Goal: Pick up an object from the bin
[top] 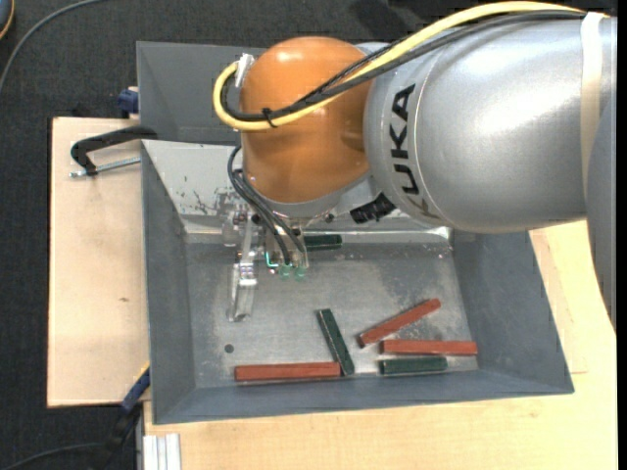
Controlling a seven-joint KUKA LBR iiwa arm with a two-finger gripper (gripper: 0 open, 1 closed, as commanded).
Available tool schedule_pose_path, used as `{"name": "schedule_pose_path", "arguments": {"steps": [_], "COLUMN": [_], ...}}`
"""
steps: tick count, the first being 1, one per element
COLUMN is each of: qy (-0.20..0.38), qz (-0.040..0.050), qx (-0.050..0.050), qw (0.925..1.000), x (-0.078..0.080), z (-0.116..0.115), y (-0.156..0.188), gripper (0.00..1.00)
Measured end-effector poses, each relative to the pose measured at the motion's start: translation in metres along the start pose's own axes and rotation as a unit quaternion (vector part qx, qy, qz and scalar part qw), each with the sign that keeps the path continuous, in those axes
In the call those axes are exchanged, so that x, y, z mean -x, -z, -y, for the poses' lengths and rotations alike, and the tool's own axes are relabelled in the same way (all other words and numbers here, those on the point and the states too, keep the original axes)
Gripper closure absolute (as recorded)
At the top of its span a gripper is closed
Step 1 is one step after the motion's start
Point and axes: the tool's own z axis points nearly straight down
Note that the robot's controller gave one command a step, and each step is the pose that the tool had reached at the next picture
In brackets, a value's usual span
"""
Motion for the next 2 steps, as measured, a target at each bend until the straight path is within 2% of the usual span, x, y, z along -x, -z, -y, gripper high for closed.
{"name": "schedule_pose_path", "arguments": {"steps": [1,2], "qy": [0.026,0.020], "qz": [0.0024,-0.0003], "qx": [-0.002,-0.002], "qw": [0.9997,0.9998], "x": [0.068,0.057], "z": [0.083,0.145], "y": [-0.065,-0.141], "gripper": [0.00,0.00]}}
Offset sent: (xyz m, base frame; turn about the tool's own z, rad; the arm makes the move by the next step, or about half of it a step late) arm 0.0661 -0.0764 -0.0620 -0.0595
